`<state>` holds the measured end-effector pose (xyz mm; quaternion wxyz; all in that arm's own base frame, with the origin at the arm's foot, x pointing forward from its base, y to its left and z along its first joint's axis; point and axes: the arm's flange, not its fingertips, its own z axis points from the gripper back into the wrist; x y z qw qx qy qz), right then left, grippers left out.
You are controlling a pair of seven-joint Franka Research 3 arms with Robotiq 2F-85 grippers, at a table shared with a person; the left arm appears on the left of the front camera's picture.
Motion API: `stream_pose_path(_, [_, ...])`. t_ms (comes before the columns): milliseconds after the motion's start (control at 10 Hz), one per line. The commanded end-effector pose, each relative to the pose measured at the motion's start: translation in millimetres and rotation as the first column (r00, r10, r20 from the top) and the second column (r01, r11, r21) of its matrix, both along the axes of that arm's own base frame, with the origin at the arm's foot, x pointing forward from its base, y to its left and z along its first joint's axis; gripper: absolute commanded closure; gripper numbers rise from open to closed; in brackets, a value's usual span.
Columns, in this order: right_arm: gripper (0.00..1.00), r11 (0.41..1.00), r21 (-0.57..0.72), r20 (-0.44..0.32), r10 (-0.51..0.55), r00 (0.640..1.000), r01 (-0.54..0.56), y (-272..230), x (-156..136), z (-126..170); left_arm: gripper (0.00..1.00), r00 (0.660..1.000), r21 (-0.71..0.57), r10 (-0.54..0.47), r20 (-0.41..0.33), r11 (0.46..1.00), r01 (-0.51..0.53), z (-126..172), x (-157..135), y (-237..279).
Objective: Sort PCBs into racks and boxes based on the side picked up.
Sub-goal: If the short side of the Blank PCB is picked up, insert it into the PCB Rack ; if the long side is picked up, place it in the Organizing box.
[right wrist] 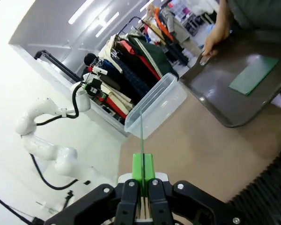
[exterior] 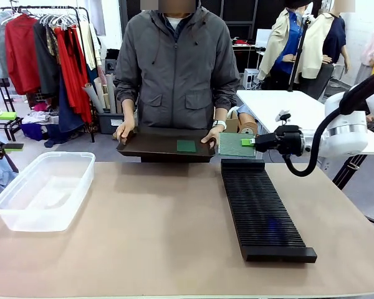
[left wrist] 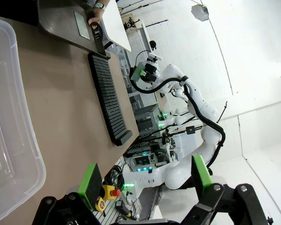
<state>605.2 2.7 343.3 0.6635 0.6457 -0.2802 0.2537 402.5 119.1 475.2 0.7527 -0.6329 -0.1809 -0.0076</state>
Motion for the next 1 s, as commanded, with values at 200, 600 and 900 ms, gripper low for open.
stream_pose_path(200, [1.00,0.996,0.057,0.223,-0.081,0.971,0.070,-27,4,-12,0.00,1.000,-0.007,0.000,-0.003,1.000,0.000,1,-2,0])
stream_pose_path(600, [1.00,0.988,-0.046,0.380,-0.120,0.917,0.148,-50,10,-20,0.00,1.000,-0.007,0.000,-0.003,1.000,0.000,1,-2,0])
stream_pose_path(900, [1.00,0.989,-0.056,0.433,-0.101,0.896,0.139,-61,10,-23,0.00,1.000,-0.007,0.000,-0.003,1.000,0.000,1,-2,0])
